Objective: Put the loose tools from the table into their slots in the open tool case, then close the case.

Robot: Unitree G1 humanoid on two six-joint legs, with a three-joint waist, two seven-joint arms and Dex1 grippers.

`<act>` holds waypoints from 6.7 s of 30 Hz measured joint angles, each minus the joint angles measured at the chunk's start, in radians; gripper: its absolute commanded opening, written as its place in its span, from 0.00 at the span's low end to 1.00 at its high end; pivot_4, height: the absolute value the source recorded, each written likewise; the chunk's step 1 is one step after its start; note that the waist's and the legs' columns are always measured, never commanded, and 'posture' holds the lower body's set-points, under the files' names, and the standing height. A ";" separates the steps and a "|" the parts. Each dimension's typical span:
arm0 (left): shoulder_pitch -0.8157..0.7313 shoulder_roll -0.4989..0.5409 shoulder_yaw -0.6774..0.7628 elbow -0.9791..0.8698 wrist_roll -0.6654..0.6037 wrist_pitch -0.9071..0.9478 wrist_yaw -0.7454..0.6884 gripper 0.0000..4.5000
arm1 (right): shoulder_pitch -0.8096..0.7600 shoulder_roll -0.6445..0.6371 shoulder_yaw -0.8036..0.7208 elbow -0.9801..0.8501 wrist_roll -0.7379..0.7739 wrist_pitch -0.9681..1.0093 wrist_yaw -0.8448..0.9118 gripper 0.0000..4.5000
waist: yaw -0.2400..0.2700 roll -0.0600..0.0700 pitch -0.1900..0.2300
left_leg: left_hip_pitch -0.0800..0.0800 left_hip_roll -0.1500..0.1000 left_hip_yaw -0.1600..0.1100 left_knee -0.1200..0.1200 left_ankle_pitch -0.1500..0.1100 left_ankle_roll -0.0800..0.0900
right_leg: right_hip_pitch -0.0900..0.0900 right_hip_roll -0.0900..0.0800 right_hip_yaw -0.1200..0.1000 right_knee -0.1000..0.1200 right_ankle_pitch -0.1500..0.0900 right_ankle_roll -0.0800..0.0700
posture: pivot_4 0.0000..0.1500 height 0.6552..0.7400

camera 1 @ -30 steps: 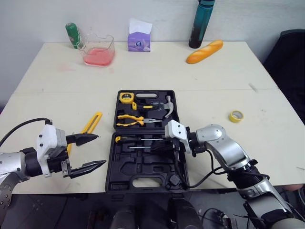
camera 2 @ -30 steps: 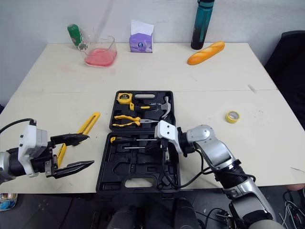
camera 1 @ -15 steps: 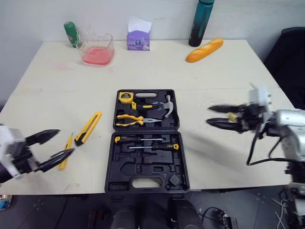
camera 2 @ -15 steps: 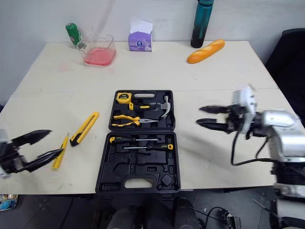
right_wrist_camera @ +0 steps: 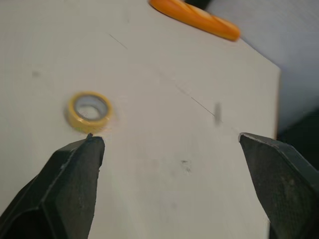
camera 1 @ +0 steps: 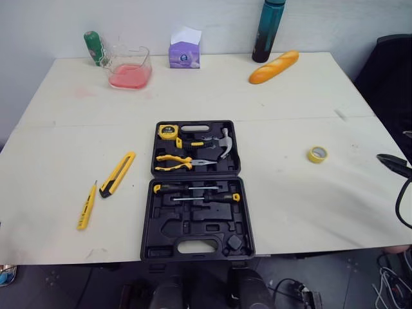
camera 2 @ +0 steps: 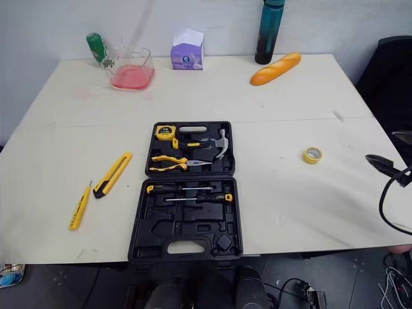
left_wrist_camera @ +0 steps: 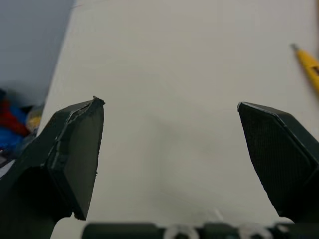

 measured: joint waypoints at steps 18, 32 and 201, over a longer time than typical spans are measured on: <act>-0.012 0.035 -0.049 -0.164 -0.005 0.028 0.064 1.00 | 0.018 0.155 0.042 -0.074 0.006 0.007 0.041 0.99 | -0.014 0.002 0.001 | 0.000 0.003 0.001 0.000 -0.001 -0.001 | 0.000 0.001 0.000 0.005 0.000 0.000 | 1.00 1.00; 0.088 0.007 -0.073 -0.778 -0.282 0.720 0.327 1.00 | 0.167 0.338 0.111 -0.760 0.246 0.300 0.168 0.99 | 0.012 0.001 0.001 | 0.001 0.004 -0.002 0.001 0.000 -0.003 | 0.001 0.002 0.009 0.006 -0.001 -0.001 | 1.00 1.00; -0.552 -0.053 -0.973 -0.587 0.075 0.103 -0.270 0.00 | 0.371 0.358 0.247 -1.166 0.321 0.427 0.220 1.00 | 0.064 -0.003 0.002 | -0.003 -0.002 -0.005 0.013 0.001 0.003 | 0.004 0.005 0.002 0.010 0.002 0.002 | 1.00 1.00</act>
